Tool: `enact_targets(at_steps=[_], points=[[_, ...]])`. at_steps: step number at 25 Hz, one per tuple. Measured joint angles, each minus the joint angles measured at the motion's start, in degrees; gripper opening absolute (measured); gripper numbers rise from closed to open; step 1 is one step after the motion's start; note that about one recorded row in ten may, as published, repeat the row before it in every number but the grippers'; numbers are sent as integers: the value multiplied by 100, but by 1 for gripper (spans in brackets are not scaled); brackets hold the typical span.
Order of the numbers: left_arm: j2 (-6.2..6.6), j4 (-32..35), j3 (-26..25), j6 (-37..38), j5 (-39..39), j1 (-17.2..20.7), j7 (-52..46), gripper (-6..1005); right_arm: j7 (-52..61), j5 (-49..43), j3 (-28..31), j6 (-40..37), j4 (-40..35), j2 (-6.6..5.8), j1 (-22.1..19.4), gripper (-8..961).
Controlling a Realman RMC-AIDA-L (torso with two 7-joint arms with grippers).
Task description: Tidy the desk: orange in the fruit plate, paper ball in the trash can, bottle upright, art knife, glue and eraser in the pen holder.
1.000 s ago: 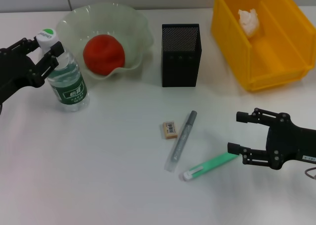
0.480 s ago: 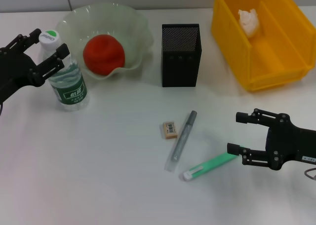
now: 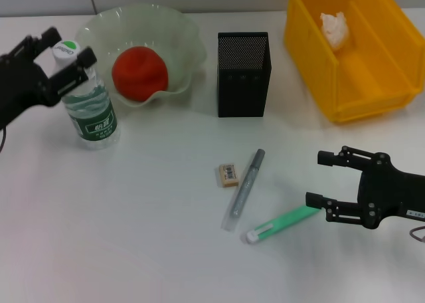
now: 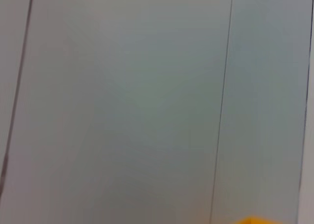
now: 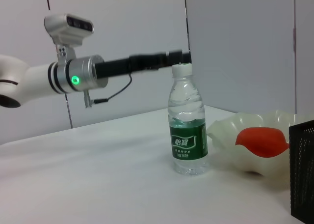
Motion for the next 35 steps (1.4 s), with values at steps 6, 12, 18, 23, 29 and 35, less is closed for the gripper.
enact_targets(at_steps=[6,12,18,23,29,35], points=[[64,299,32,764,-396,-80,-943,805,100,0,-16,0,0,0,28,782],[263,529,693,1432,-281,-150,-1681,805,250,0,22,-45,-7,-21,56,783],[370,541,1779,1524,-137,-138,-1646,805,486,54,46,-138,-28,-50,88,783],[267,531,1935,1446,664,-172,-1432,805,842,89,47,-184,-62,-96,178,783],[132,466,1941,1226,1368,-192,-979,805,1351,89,9,-225,-88,-206,362,782],[96,465,1965,1170,1555,-177,-844,805,1847,20,-301,-379,-396,-304,595,782]])
